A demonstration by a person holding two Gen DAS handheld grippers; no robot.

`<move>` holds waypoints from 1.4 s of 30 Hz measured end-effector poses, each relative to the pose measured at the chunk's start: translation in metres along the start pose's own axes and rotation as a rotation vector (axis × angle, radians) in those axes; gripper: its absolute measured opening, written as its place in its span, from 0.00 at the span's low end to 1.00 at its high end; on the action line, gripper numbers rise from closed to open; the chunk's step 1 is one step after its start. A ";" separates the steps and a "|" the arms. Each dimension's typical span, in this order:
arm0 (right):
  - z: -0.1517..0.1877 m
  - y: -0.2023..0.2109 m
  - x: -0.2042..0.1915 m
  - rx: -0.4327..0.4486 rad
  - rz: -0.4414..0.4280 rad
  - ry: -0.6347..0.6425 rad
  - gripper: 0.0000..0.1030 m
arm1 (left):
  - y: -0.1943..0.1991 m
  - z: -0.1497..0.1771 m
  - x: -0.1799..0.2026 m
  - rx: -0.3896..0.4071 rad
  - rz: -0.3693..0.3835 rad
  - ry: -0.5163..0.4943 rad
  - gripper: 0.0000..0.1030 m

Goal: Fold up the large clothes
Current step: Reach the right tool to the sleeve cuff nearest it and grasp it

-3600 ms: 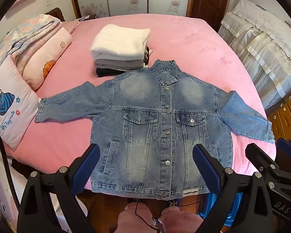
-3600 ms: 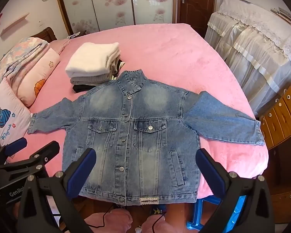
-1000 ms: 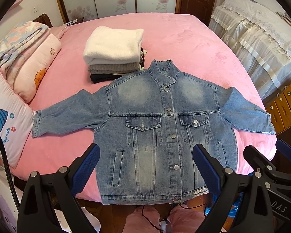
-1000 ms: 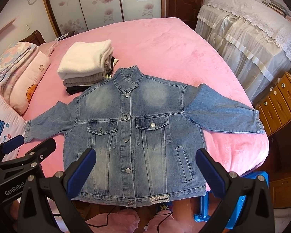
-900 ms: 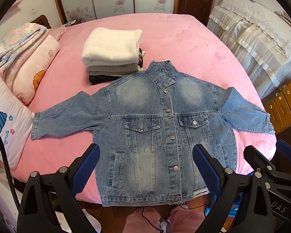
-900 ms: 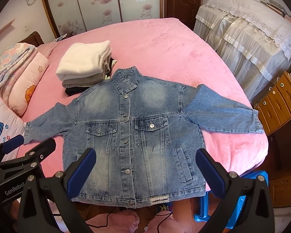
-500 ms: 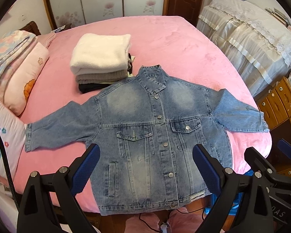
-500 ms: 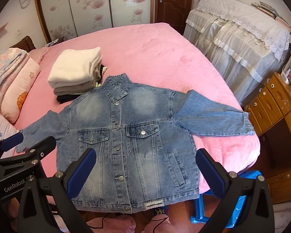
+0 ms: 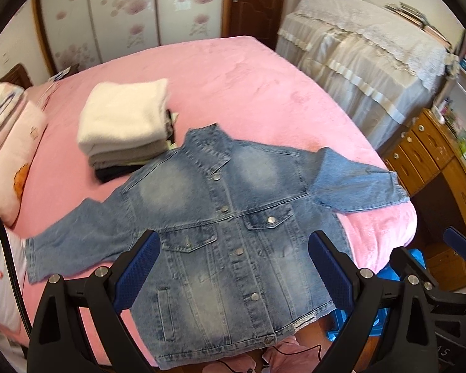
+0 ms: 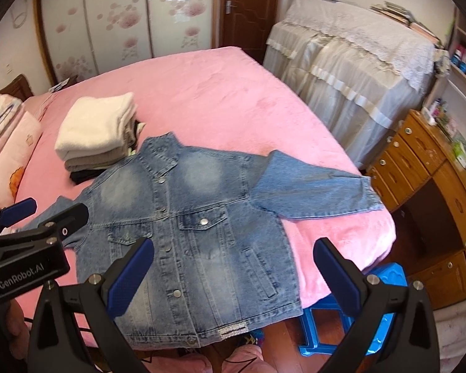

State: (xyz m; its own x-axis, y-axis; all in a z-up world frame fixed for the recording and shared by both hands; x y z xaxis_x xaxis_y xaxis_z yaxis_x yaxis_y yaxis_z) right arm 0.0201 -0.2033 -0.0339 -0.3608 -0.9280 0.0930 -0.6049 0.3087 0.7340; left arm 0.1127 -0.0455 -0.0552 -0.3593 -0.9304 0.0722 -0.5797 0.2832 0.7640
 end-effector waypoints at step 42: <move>0.045 -0.310 0.385 -0.234 0.048 -0.459 0.81 | -0.242 -0.052 0.280 -0.132 0.016 -0.141 0.93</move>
State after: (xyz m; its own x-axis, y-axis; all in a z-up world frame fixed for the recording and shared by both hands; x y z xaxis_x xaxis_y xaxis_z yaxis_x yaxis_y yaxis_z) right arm 0.0367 -0.6464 -0.2565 -0.6905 -0.7105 -0.1358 -0.4237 0.2451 0.8720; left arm 0.1901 -0.3861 -0.1867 -0.4723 -0.8814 0.0018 -0.4756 0.2565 0.8414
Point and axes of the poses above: each gripper's, at about its wrist camera, not at the fingertips, and y roughly against the way its jaws point, x to its right, z to its underside, the point moved 9 cm from there along -y, roughly the way its jaws point, and after that the axes turned 7 degrees about x, right-handed, at the moved point
